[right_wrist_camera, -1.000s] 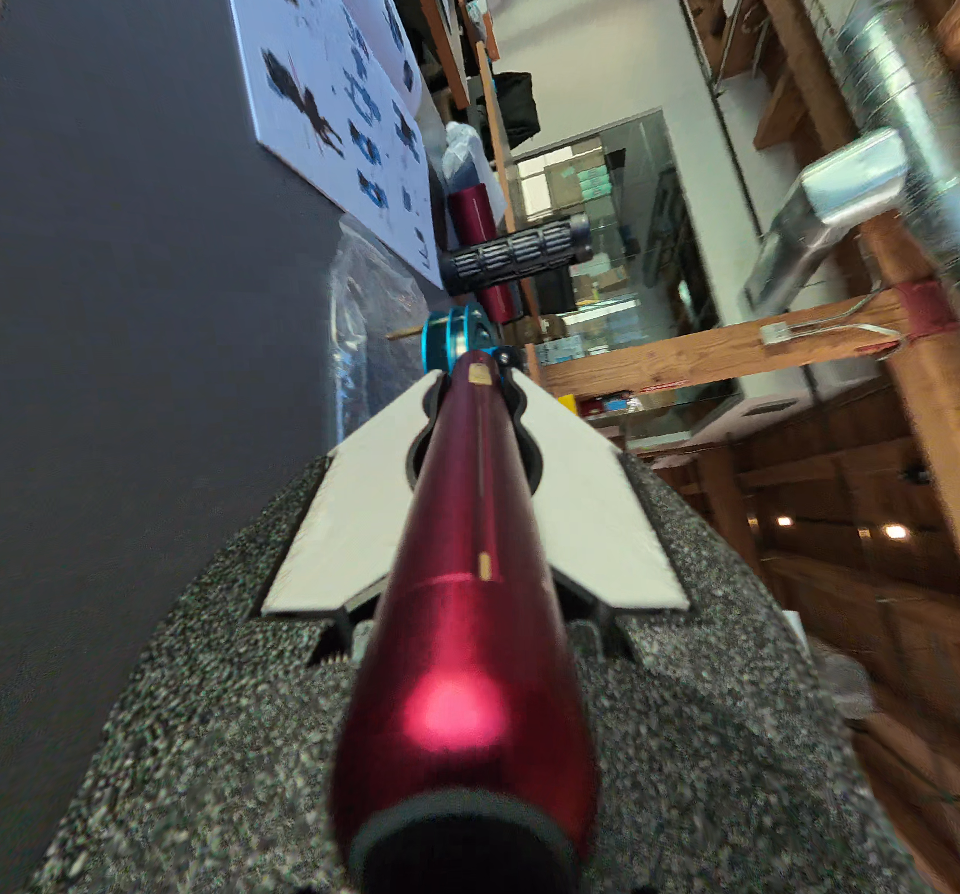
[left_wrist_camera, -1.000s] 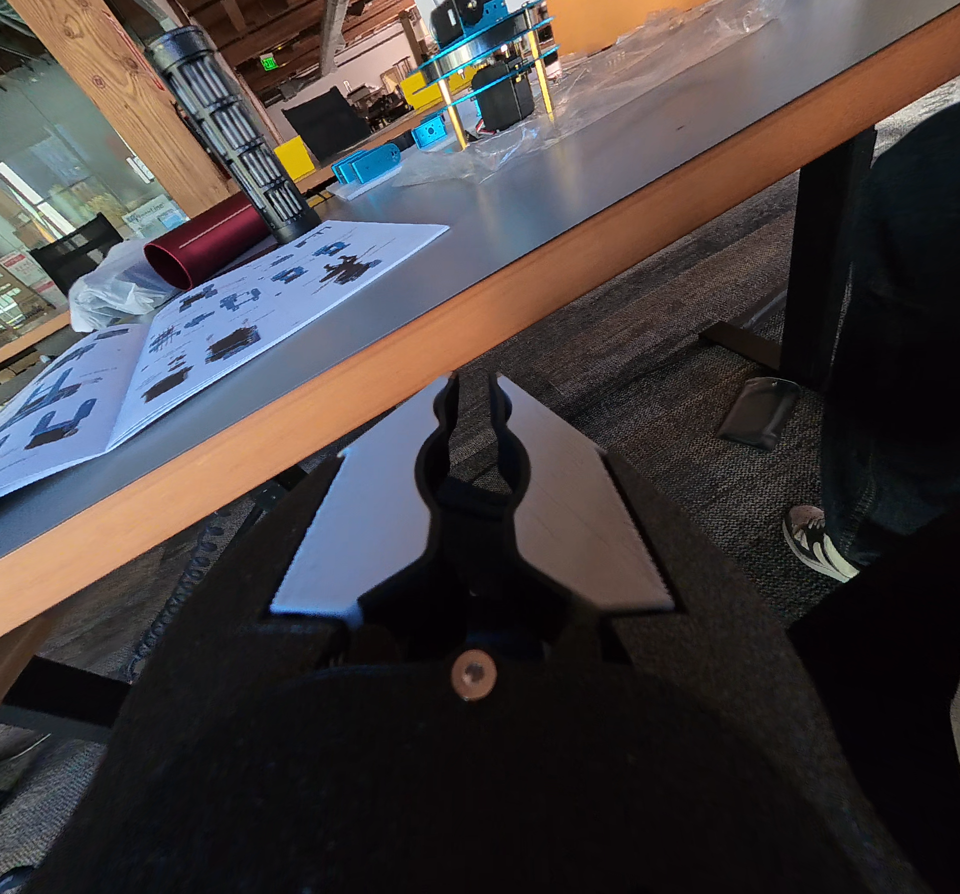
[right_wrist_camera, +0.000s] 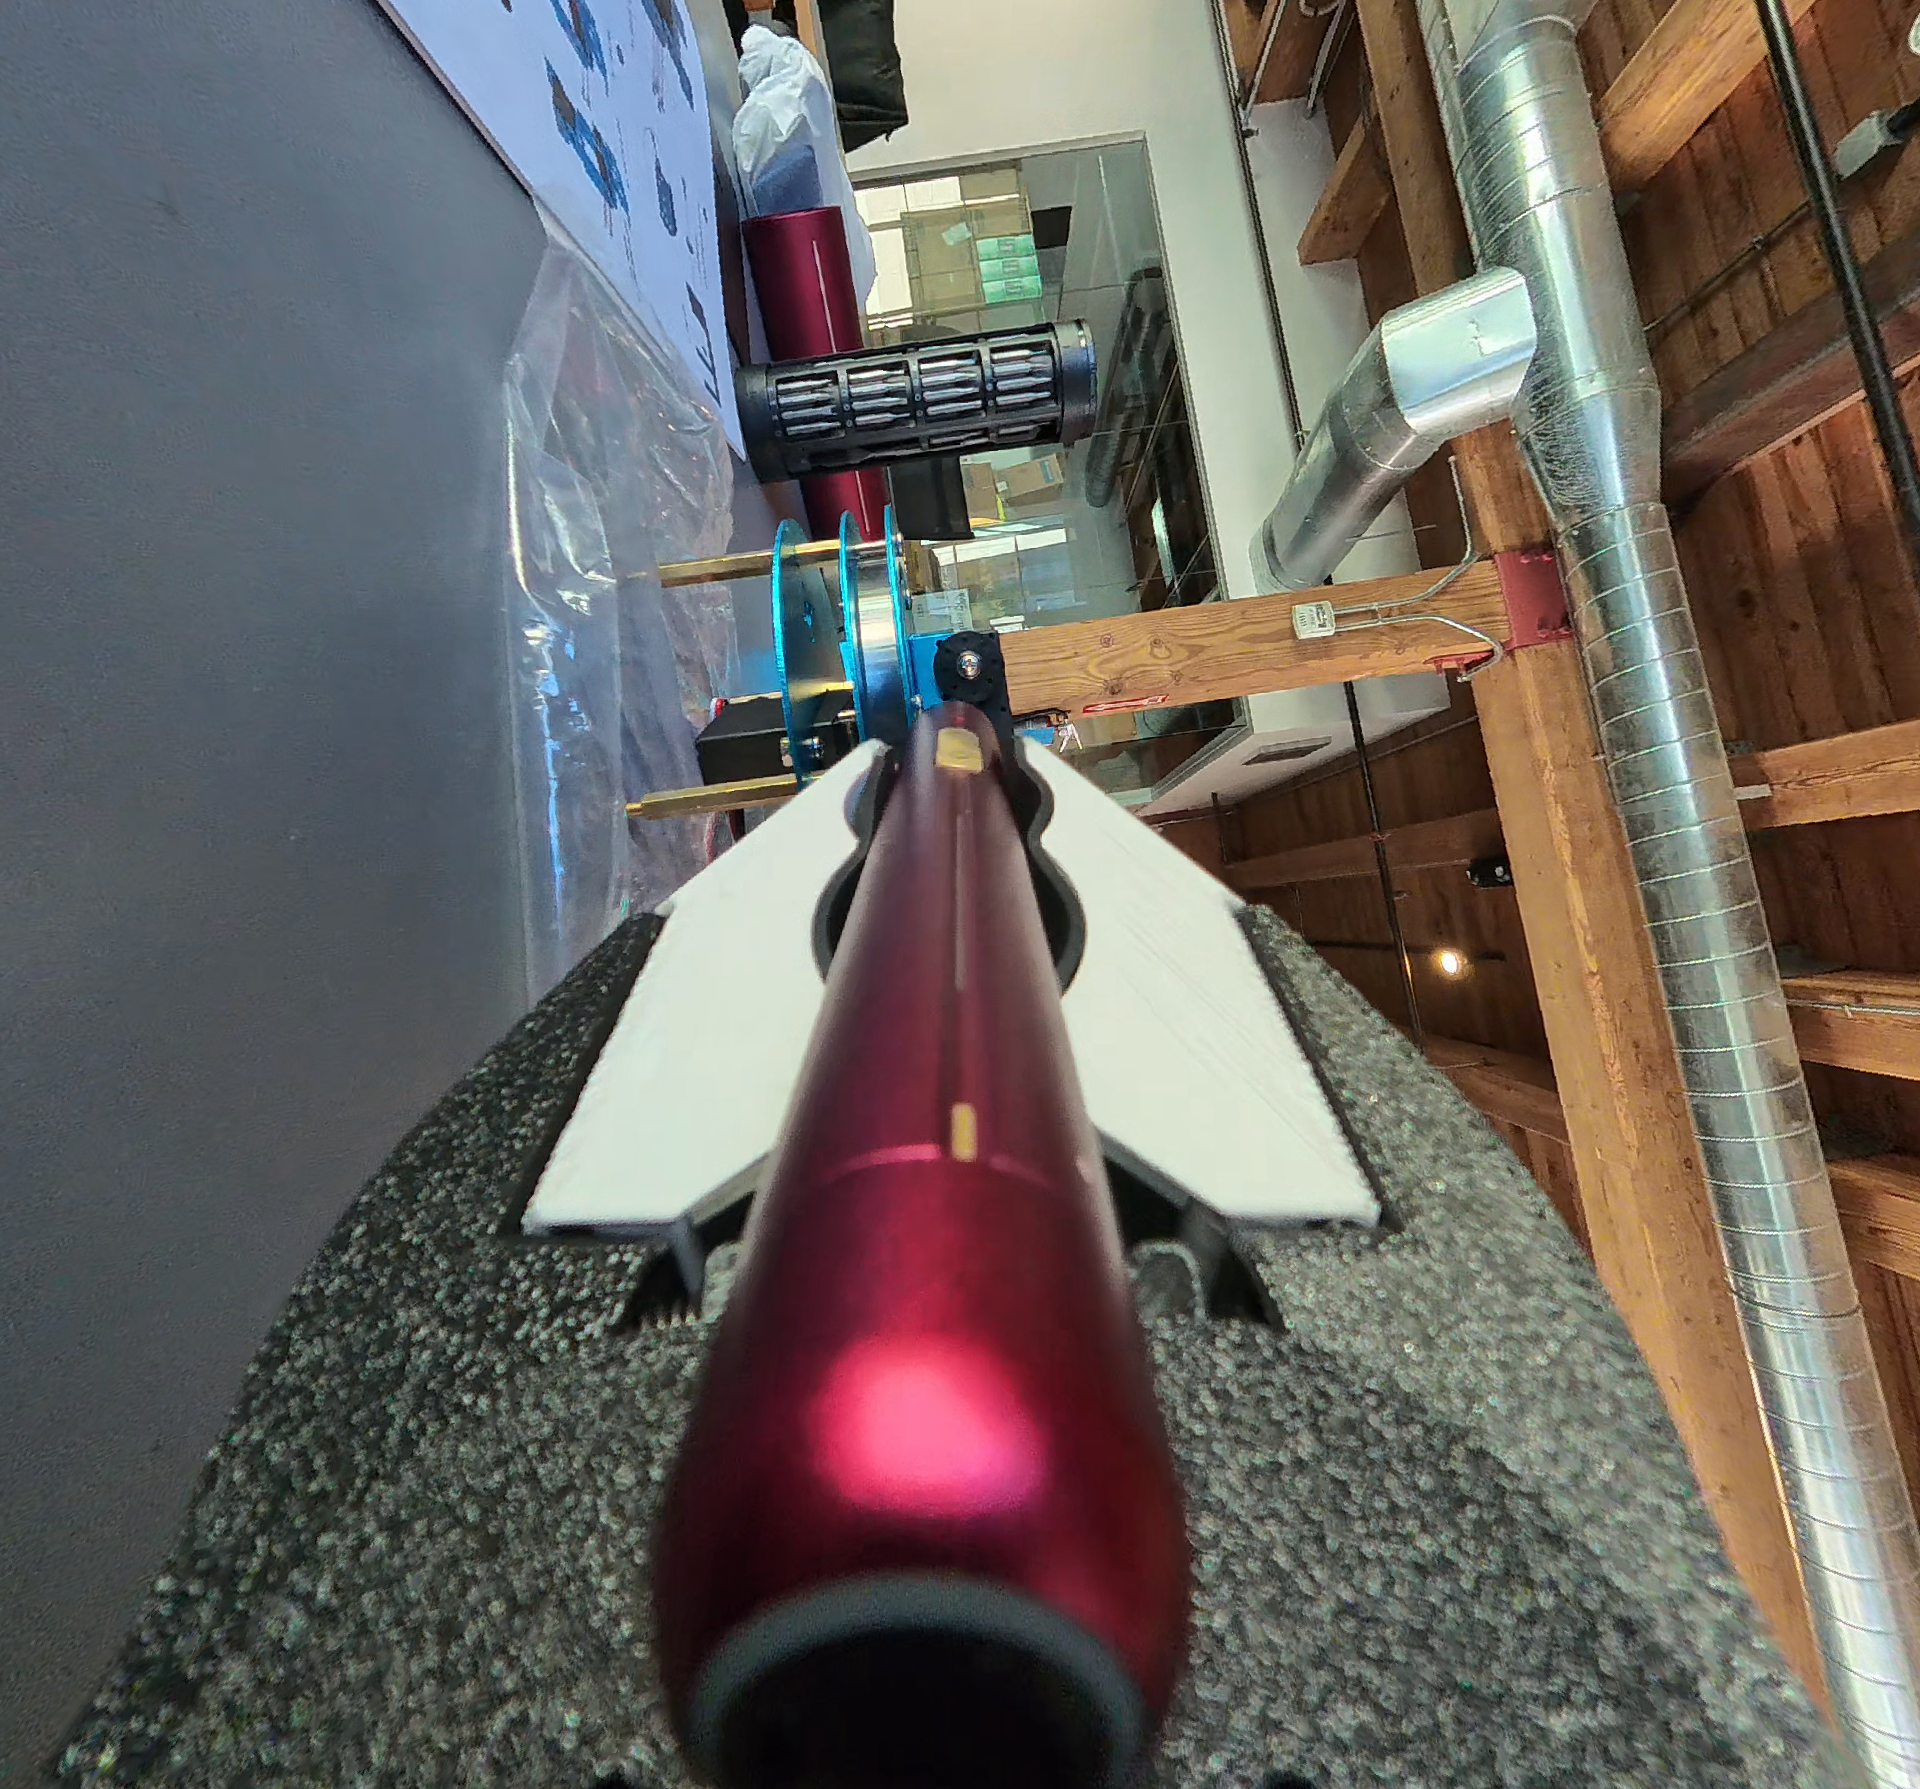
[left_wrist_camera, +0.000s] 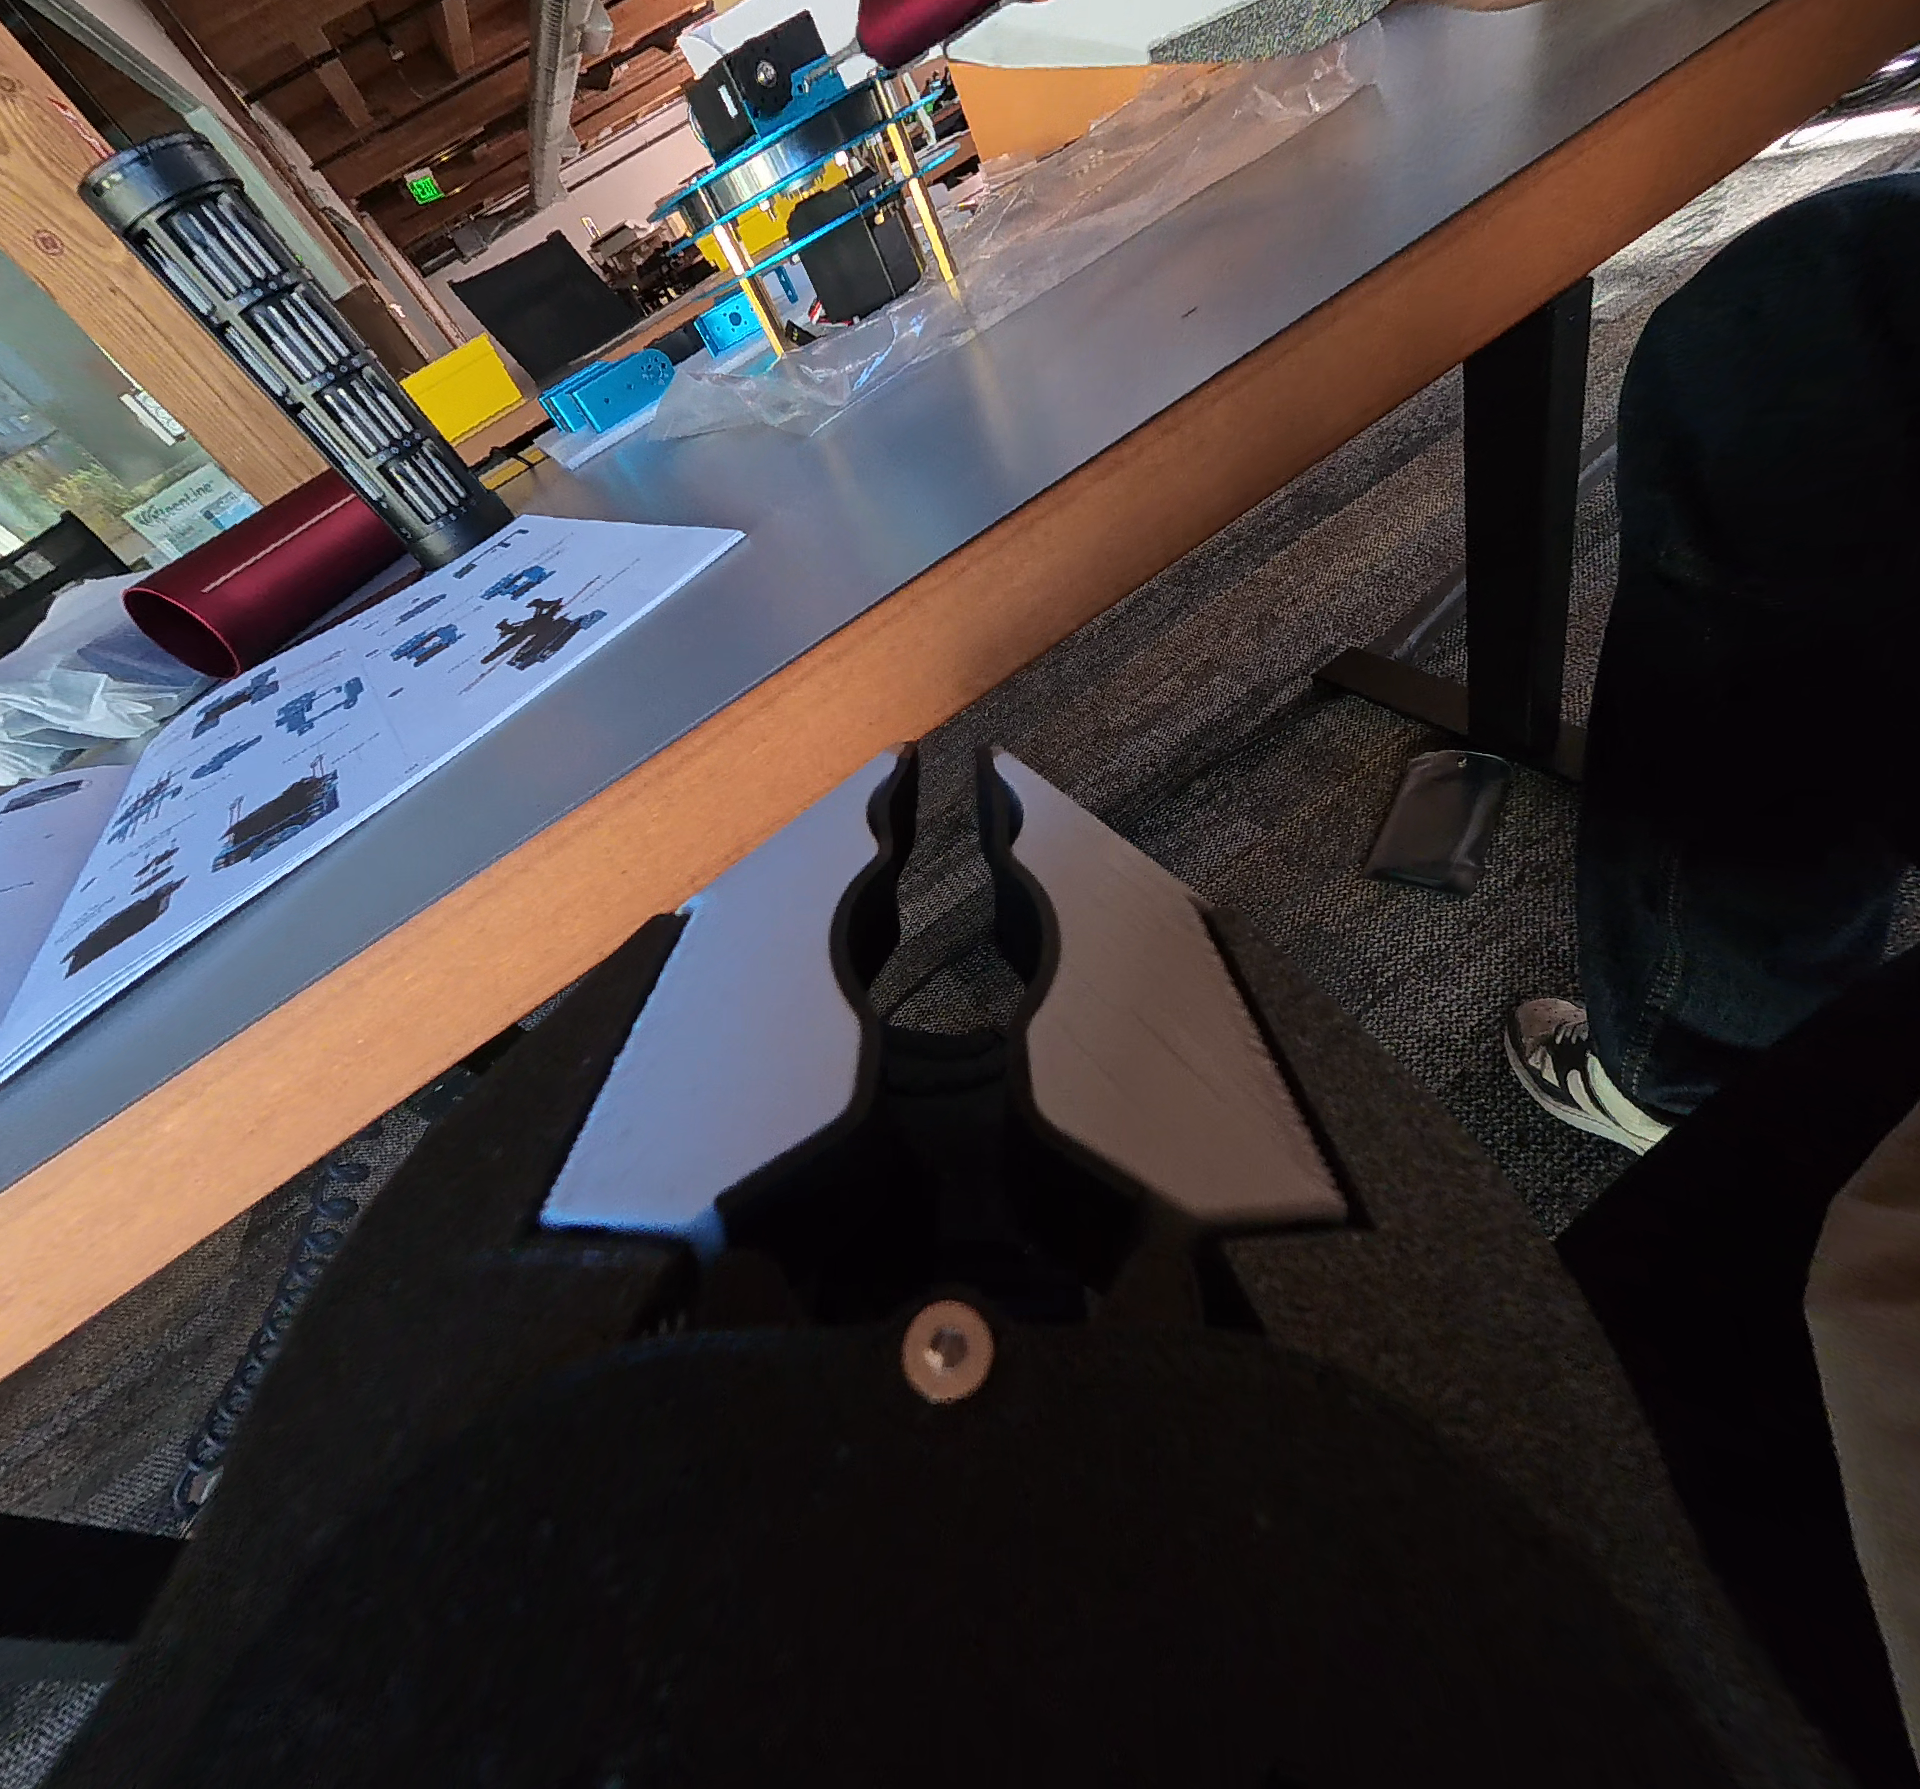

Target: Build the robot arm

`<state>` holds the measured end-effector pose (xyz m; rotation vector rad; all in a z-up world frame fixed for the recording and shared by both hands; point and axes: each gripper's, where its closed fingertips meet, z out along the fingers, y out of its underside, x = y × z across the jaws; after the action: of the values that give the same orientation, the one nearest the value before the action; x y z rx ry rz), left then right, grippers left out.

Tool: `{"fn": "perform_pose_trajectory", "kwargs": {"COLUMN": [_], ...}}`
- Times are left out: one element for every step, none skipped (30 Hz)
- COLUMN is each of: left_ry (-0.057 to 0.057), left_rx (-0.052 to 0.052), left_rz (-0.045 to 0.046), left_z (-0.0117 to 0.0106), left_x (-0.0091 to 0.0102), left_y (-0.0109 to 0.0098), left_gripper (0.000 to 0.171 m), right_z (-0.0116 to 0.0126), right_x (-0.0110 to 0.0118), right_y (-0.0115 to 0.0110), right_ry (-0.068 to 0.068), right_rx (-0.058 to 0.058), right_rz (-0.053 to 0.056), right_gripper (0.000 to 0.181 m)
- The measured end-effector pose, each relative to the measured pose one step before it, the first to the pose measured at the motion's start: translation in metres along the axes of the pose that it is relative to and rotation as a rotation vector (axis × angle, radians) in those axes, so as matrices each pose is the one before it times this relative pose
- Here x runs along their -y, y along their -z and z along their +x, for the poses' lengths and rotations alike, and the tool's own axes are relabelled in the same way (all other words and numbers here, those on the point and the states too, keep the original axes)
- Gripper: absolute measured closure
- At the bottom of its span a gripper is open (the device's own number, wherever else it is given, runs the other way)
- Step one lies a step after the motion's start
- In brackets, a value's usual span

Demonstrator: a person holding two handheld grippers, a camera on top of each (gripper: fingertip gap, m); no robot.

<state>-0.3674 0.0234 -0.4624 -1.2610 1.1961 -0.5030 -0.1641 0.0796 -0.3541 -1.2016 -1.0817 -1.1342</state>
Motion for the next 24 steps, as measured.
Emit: {"fn": "perform_pose_trajectory", "kwargs": {"left_ry": [0.0004, 0.0007, -0.0001, -0.0008, 0.0001, 0.0013, 0.0008, -0.0006, -0.0013, -0.0012, -0.0009, -0.0010, -0.0010, -0.0013, -0.0013, 0.0002, 0.0005, -0.0012, -0.0013, -0.0002, 0.0000, -0.0002, -0.0004, -0.0002], "left_rx": [-0.0004, -0.0006, 0.0005, 0.0015, 0.0008, -0.0003, 0.0001, 0.0008, 0.0007, 0.0001, -0.0003, -0.0005, -0.0011, 0.0000, 0.0008, -0.0011, -0.0014, 0.0003, 0.0003, -0.0005, -0.0006, -0.0001, 0.0000, -0.0003], "left_rz": [0.00218, 0.00037, -0.00067, 0.00037, 0.00052, -0.00030, -0.00008, 0.00016, -0.00008, -0.00017, -0.00049, -0.00088, -0.00124, -0.00098, 0.00026, 0.00042, -0.00050, -0.00037, 0.00035, 0.00029, 0.00023, 0.00054, 0.00084, 0.00032], "left_z": [0.00007, 0.00007, -0.00011, -0.00033, -0.00028, -0.00002, -0.00011, -0.00002, 0.00002, -0.00002, 0.00026, 0.00020, 0.00028, 0.00019, -0.00005, 0.00033, 0.00022, 0.00007, -0.00001, 0.00013, 0.00004, 0.00009, 0.00014, 0.00007], "left_x": [0.00031, -0.00004, -0.00015, -0.00004, 0.00004, -0.00013, -0.00001, 0.00005, -0.00004, 0.00001, -0.00004, -0.00012, -0.00026, -0.00020, 0.00013, 0.00015, -0.00004, -0.00005, 0.00011, -0.00002, 0.00012, 0.00011, 0.00018, 0.00005], "left_y": [0.00053, 0.00037, 0.00036, 0.00037, 0.00033, 0.00015, 0.00028, 0.00017, 0.00008, 0.00006, -0.00007, -0.00008, -0.00020, -0.00018, -0.00015, -0.00016, -0.00019, -0.00012, -0.00007, -0.00012, 0.00000, 0.00001, 0.00003, 0.00011], "left_gripper": [0.162, 0.162, 0.162, 0.162, 0.162, 0.162, 0.162, 0.162, 0.162, 0.162, 0.162, 0.162, 0.162, 0.162, 0.162, 0.162, 0.162, 0.162, 0.162, 0.162, 0.162, 0.163, 0.162, 0.162], "right_z": [0.00043, 0.00062, -0.00031, -0.00056, 0.00019, 0.00027, -0.00066, 0.00007, 0.00072, 0.00000, 0.00005, 0.00067, 0.00047, 0.00008, 0.00052, 0.00084, 0.00027, 0.00049, 0.00020, -0.00026, 0.00016, -0.00001, -0.00006, 0.00023], "right_x": [0.00039, -0.00051, -0.00042, 0.00019, -0.00047, -0.00064, -0.00041, -0.00034, -0.00024, 0.00038, 0.00046, 0.00021, 0.00015, 0.00027, 0.00022, -0.00021, -0.00036, -0.00052, -0.00066, -0.00033, -0.00020, 0.00004, 0.00056, 0.00044], "right_y": [-0.00004, -0.00049, -0.00044, -0.00024, -0.00031, -0.00029, -0.00029, -0.00013, -0.00013, 0.00001, 0.00012, 0.00005, 0.00013, 0.00012, 0.00008, -0.00015, -0.00033, -0.00039, -0.00022, -0.00018, -0.00009, -0.00007, 0.00012, 0.00018], "right_ry": [0.0031, 0.0044, 0.0013, -0.0027, -0.0014, -0.0018, -0.0043, -0.0008, 0.0011, -0.0010, -0.0003, 0.0026, 0.0008, -0.0016, -0.0022, -0.0020, -0.0037, -0.0010, 0.0003, 0.0011, 0.0027, 0.0004, -0.0008, 0.0012], "right_rx": [-0.0044, -0.0062, 0.0012, 0.0043, -0.0006, -0.0008, 0.0056, -0.0002, -0.0039, 0.0003, 0.0003, -0.0042, -0.0028, 0.0003, -0.0012, -0.0035, 0.0004, -0.0019, -0.0012, 0.0009, -0.0020, 0.0001, 0.0008, -0.0017], "right_rz": [0.0024, -0.0038, -0.0021, 0.0033, -0.0013, -0.0033, -0.0004, -0.0011, -0.0011, 0.0026, 0.0024, 0.0008, 0.0010, 0.0024, 0.0011, -0.0012, -0.0016, -0.0018, -0.0025, -0.0014, -0.0011, -0.0004, 0.0024, 0.0017], "right_gripper": [0.161, 0.161, 0.161, 0.161, 0.161, 0.161, 0.161, 0.161, 0.161, 0.161, 0.161, 0.161, 0.161, 0.161, 0.161, 0.161, 0.161, 0.161, 0.161, 0.161, 0.161, 0.161, 0.161, 0.161]}}
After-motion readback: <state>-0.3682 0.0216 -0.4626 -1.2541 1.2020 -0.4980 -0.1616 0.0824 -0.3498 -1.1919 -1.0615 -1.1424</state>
